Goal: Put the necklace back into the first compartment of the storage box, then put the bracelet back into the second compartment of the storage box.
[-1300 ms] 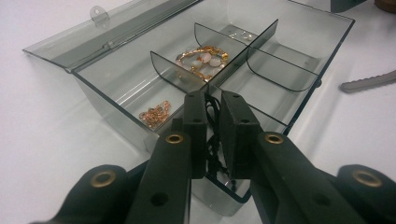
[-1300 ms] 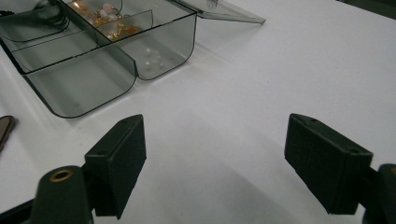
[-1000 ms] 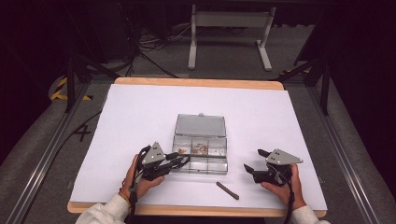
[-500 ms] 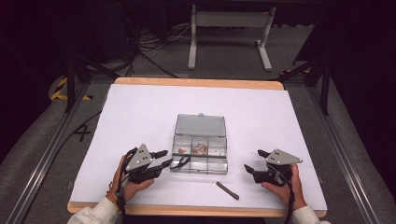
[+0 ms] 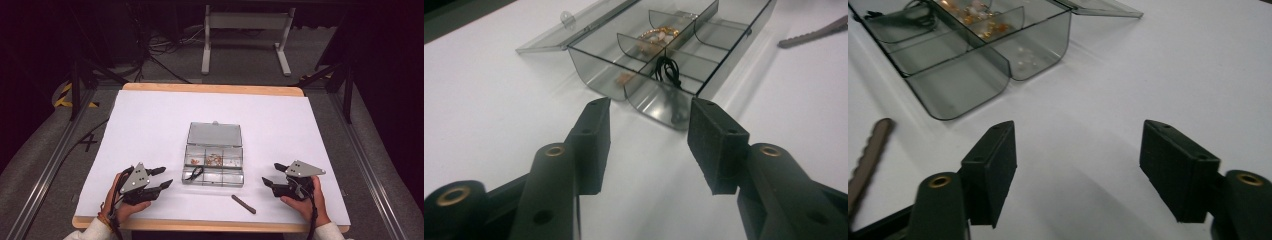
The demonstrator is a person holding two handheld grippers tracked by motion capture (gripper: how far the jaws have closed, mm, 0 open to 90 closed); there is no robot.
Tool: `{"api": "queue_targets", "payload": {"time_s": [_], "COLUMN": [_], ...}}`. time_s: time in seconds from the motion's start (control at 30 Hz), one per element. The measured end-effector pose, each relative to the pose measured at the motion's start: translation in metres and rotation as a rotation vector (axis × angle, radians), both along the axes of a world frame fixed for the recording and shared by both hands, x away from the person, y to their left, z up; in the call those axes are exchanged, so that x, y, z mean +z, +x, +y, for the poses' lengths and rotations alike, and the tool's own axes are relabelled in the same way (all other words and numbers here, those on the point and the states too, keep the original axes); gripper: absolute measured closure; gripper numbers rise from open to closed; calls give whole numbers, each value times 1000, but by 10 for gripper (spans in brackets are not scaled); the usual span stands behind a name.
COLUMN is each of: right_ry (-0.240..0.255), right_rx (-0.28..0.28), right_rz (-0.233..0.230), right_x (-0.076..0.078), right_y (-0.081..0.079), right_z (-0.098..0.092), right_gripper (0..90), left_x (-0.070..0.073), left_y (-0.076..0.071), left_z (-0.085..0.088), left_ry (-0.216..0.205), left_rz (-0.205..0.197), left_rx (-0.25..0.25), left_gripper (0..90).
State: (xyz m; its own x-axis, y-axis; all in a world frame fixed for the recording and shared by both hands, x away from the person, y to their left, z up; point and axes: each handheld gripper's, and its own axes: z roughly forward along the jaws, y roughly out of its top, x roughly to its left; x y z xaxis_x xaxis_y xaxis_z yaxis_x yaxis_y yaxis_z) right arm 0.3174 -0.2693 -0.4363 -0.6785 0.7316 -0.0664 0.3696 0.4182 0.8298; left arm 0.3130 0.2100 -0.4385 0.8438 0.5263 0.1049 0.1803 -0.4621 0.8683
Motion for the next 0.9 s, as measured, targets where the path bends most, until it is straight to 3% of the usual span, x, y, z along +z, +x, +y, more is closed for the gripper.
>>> {"api": "queue_targets", "payload": {"time_s": [0.23,0.4,0.63,0.73,0.9], "right_ry": [7,5,12,11,7], "right_rx": [81,133,156,177,228], "right_rz": [48,77,78,81,101], "right_x": [11,15,17,18,17], "right_y": [-9,-16,-21,-24,-28], "right_z": [7,15,20,24,33], "right_gripper": [456,487,533,568,603], "left_x": [-8,-12,-19,-19,-20], "left_y": [-1,-2,-1,-1,0], "left_z": [16,25,37,41,38], "left_ry": [2,-25,-41,-79,-54], "left_rz": [6,23,41,47,56], "left_rx": [45,68,77,87,83], "left_gripper": [358,259,198,187,165]}}
